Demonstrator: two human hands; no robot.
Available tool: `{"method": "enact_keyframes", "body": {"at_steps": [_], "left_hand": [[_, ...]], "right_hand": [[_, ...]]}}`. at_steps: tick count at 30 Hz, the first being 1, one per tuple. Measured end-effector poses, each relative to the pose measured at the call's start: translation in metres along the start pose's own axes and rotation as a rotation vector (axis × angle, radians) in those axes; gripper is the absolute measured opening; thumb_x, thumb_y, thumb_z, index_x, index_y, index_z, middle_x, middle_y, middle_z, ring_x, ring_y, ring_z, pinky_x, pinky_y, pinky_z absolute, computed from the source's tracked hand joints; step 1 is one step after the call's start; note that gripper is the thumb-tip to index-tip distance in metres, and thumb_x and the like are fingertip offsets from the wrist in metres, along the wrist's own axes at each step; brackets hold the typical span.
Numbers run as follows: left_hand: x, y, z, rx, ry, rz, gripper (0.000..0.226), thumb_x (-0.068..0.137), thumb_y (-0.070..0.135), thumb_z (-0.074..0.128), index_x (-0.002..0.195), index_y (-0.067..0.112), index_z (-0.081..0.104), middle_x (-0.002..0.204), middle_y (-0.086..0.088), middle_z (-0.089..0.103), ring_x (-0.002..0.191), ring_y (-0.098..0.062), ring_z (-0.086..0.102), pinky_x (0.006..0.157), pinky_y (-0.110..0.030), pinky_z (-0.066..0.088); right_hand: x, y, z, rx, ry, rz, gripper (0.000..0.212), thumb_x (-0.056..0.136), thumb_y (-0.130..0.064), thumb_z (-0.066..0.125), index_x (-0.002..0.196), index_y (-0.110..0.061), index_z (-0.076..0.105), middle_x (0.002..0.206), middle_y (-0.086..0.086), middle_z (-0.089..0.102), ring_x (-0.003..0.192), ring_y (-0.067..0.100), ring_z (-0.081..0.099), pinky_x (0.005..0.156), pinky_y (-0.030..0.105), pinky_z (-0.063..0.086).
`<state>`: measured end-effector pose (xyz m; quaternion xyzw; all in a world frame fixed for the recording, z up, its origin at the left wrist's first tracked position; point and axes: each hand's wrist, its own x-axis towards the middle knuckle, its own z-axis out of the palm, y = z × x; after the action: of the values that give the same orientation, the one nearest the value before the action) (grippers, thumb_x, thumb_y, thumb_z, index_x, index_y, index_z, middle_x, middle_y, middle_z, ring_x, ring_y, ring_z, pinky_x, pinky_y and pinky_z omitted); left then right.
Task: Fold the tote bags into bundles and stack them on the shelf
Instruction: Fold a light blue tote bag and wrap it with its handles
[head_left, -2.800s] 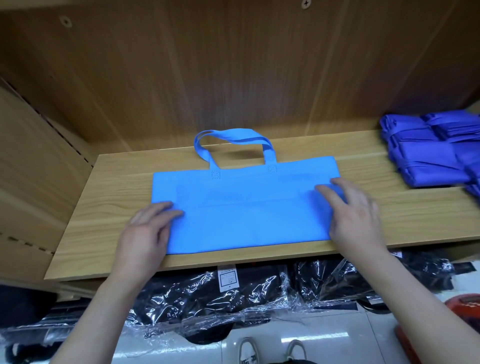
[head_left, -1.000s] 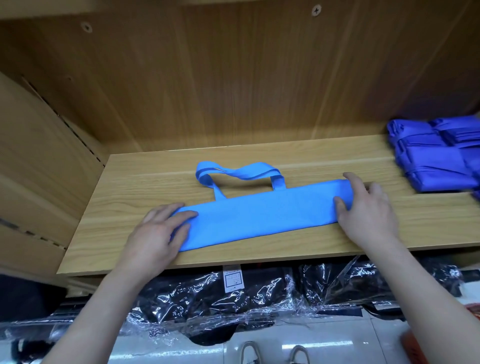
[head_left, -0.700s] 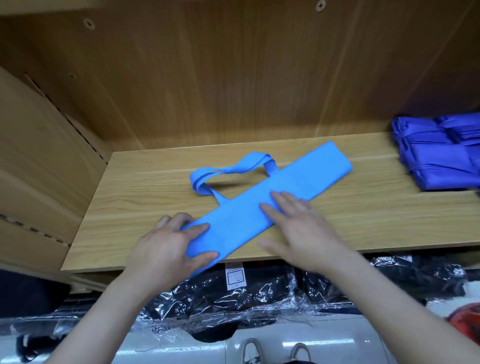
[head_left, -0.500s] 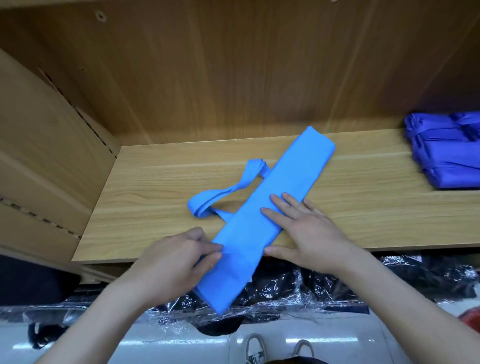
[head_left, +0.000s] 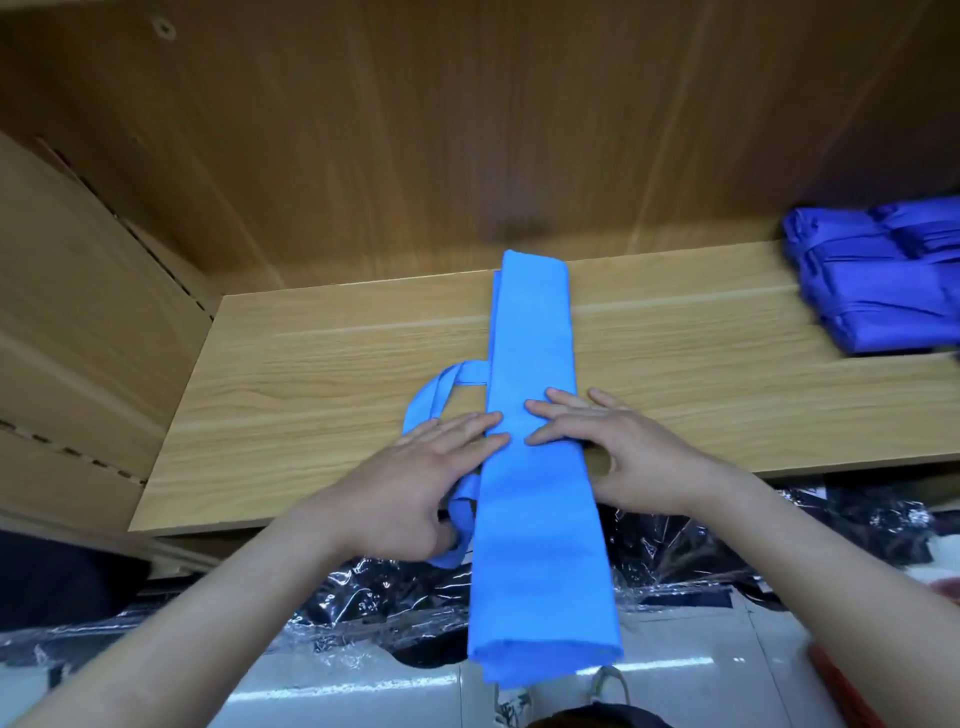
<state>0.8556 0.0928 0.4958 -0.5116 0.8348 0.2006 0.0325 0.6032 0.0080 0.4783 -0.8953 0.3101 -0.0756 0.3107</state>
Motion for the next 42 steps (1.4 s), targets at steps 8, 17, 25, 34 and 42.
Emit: {"method": "enact_keyframes", "body": {"at_steps": [8, 17, 25, 34, 42], "left_hand": [[0.018, 0.006, -0.027, -1.014, 0.02, -0.286, 0.052, 0.068, 0.033, 0.067, 0.12, 0.037, 0.057, 0.127, 0.027, 0.056, 0.12, 0.006, 0.05, 0.091, -0.007, 0.036], [0.047, 0.035, -0.002, -0.842, 0.442, -0.535, 0.048, 0.063, 0.055, 0.065, 0.101, 0.026, 0.066, 0.084, 0.009, 0.074, 0.083, -0.014, 0.07, 0.082, -0.041, 0.054], [0.041, 0.054, 0.007, -0.413, 0.457, -0.615, 0.029, 0.084, 0.044, 0.062, 0.107, 0.027, 0.062, 0.074, 0.006, 0.063, 0.088, -0.026, 0.063, 0.07, -0.034, 0.047], [0.044, 0.06, -0.006, 0.041, 0.476, -0.615, 0.042, 0.09, 0.059, 0.048, 0.119, 0.029, 0.055, 0.109, 0.004, 0.065, 0.11, -0.023, 0.055, 0.084, -0.034, 0.038], [0.061, 0.055, -0.006, -0.232, 0.516, -0.505, 0.093, 0.09, 0.034, 0.062, 0.154, 0.026, -0.006, 0.075, 0.007, 0.048, 0.081, -0.023, 0.051, 0.065, -0.032, 0.035]], "right_hand": [[0.008, -0.01, 0.001, 0.569, 0.346, 0.35, 0.038, 0.088, -0.056, 0.052, 0.09, -0.025, 0.074, 0.094, -0.014, 0.074, 0.095, 0.007, 0.067, 0.086, 0.027, 0.049], [0.019, -0.023, 0.018, 0.672, 0.741, 0.512, 0.021, 0.087, -0.023, 0.071, 0.105, -0.025, 0.059, 0.062, -0.004, 0.07, 0.054, 0.005, 0.061, 0.056, 0.025, 0.045], [0.003, -0.031, 0.029, 0.23, 0.782, 0.46, 0.059, 0.08, -0.02, 0.072, 0.132, -0.026, 0.046, 0.09, -0.004, 0.059, 0.074, 0.016, 0.058, 0.072, 0.032, 0.045], [0.014, -0.032, 0.015, -0.024, 0.517, 0.517, 0.068, 0.09, -0.032, 0.063, 0.148, -0.016, 0.031, 0.135, 0.005, 0.054, 0.118, 0.026, 0.053, 0.086, 0.034, 0.042], [0.013, -0.025, 0.006, -0.065, 0.505, 0.527, 0.065, 0.083, -0.038, 0.069, 0.141, -0.029, 0.042, 0.124, -0.008, 0.062, 0.112, 0.023, 0.053, 0.084, 0.032, 0.045]]}}
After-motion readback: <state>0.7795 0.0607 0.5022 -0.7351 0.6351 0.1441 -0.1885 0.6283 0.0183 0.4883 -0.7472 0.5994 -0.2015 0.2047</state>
